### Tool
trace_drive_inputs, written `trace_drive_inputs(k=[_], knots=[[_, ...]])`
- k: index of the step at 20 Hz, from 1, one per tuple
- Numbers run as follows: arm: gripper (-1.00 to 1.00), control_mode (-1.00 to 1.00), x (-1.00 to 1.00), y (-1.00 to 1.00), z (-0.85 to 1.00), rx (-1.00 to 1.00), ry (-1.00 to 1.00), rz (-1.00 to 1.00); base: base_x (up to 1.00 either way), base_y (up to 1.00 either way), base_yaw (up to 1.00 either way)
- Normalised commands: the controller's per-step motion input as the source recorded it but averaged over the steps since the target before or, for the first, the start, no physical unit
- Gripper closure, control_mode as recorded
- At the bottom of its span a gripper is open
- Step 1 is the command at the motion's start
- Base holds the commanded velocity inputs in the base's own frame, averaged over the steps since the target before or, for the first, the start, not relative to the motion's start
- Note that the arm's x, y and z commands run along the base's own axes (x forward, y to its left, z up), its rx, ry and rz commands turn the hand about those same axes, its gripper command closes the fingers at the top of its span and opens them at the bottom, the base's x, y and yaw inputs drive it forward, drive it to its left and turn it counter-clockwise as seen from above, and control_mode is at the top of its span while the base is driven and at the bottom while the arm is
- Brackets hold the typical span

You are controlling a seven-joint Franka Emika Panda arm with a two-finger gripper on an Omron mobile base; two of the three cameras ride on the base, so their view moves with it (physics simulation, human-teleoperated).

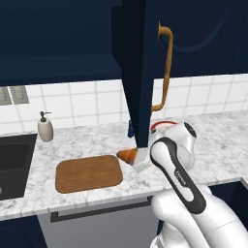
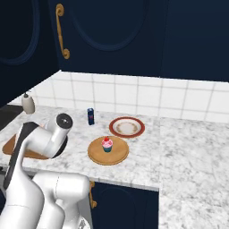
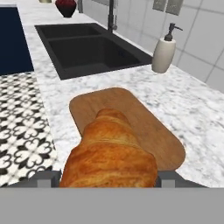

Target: From the different types of pastries on the counter, select a croissant and place it on the cutting board. Then retrieve a jar of jam from the cabinet and place it alongside the croissant on the cutting board.

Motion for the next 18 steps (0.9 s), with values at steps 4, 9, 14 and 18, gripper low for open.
trace_drive_inputs(k=[4, 9, 14, 18], knots=[[1.00, -1.00, 0.00, 0.03, -0.11, 0.01, -0.04, 0.00, 0.00, 0.00, 0.00], [1.00, -1.00, 0.20, 0.05, -0.88, 0.16, -0.05, 0.06, 0.00, 0.00, 0.00], [1.00, -1.00, 0.32, 0.23, -1.00, 0.17, -0.03, 0.10, 0.00, 0.00, 0.00], [1.00, -1.00, 0.23, 0.22, -1.00, 0.12, -0.03, 0.09, 0.00, 0.00, 0.00]])
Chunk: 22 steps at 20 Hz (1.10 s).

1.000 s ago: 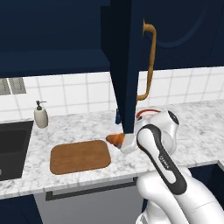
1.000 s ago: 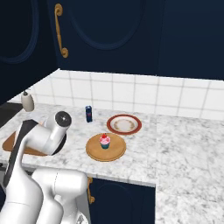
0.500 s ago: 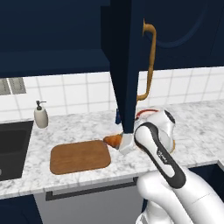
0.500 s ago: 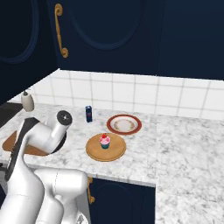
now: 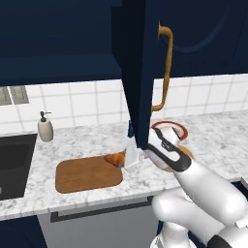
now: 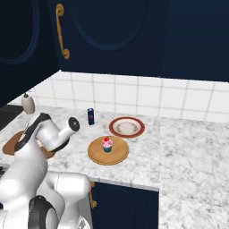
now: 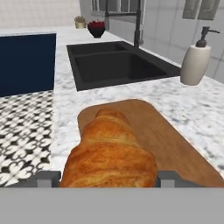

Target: From the different types of pastries on the counter, select a croissant and place it on the cutting board. Then retrieve a jar of jam from the cabinet and place it alongside the croissant on the cutting board.

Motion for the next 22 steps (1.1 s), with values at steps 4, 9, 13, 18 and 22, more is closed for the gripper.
trace_drive_inputs(k=[4, 9, 13, 18, 22], knots=[[1.00, -1.00, 0.18, 0.23, -0.74, 0.09, -0.04, 0.09, 0.00, 0.00, 0.00], [1.00, -1.00, 0.06, 0.18, -0.07, 0.06, 0.00, 0.03, 0.00, 0.00, 0.00], [1.00, -1.00, 0.27, 0.32, 0.00, 0.00, 0.00, 0.00, 0.00, 0.00, 0.00], [1.00, -1.00, 0.33, 0.32, -0.03, 0.00, 0.00, 0.00, 0.00, 0.00, 0.00], [1.00, -1.00, 0.19, 0.07, -0.23, 0.00, 0.00, 0.00, 0.00, 0.00, 0.00]])
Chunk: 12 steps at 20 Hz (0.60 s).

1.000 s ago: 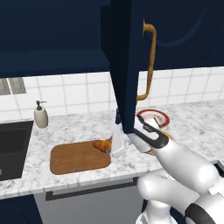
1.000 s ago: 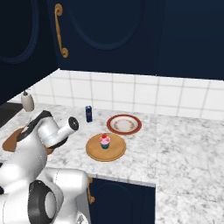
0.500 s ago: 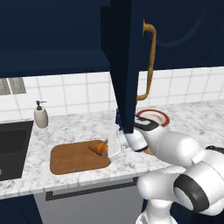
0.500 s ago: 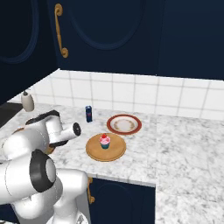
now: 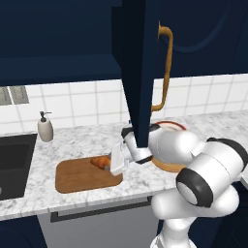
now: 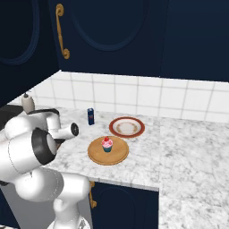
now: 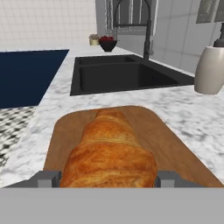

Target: From the different types of pastries on the counter, select a croissant and place it on the cutting board. Then retrieve a jar of jam from the cabinet and place it alongside the croissant on the cutting board.

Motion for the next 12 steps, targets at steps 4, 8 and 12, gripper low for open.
trace_drive_inputs(k=[4, 8, 12], knots=[[1.00, -1.00, 0.22, 0.00, -0.32, 0.00, 0.00, 0.00, 0.00, 0.00, 0.00], [1.00, -1.00, 0.25, 0.00, -0.30, 0.00, 0.00, 0.00, 0.00, 0.00, 0.00], [1.00, -1.00, 0.20, 0.01, -0.29, 0.00, 0.00, 0.00, 0.00, 0.00, 0.00]])
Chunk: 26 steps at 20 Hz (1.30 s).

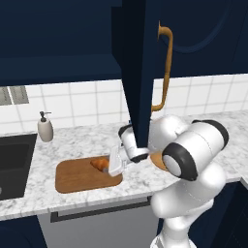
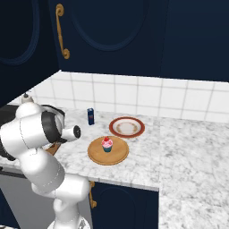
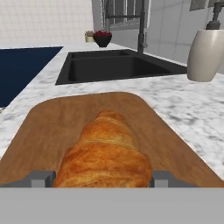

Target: From the different types of pastries on the counter, select a croissant and place it on the cutting board. Then retrieve a jar of jam from the cabinet and place it alongside the croissant on the cutting board.

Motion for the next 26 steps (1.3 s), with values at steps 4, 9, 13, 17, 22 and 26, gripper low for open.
trace_drive_inputs(k=[4, 9, 13, 17, 22, 26], knots=[[-1.00, -1.00, 0.15, 0.08, -0.16, 0.00, 0.00, 0.00, 0.00, 0.00, 0.00], [-1.00, -1.00, -0.07, 0.00, 0.00, 0.01, 0.00, 0.00, 0.00, 0.00, 0.00], [-1.00, -1.00, -0.33, 0.00, 0.02, 0.02, 0.00, 0.00, 0.00, 0.00, 0.00], [-1.00, -1.00, -0.33, -0.04, 0.21, 0.06, -0.02, 0.00, 0.00, 0.00, 0.00], [-1.00, -1.00, -0.08, -0.12, 0.27, 0.03, -0.05, 0.00, 0.00, 0.00, 0.00], [-1.00, -1.00, -0.38, -0.25, 0.43, 0.07, -0.09, 0.00, 0.00, 0.00, 0.00]])
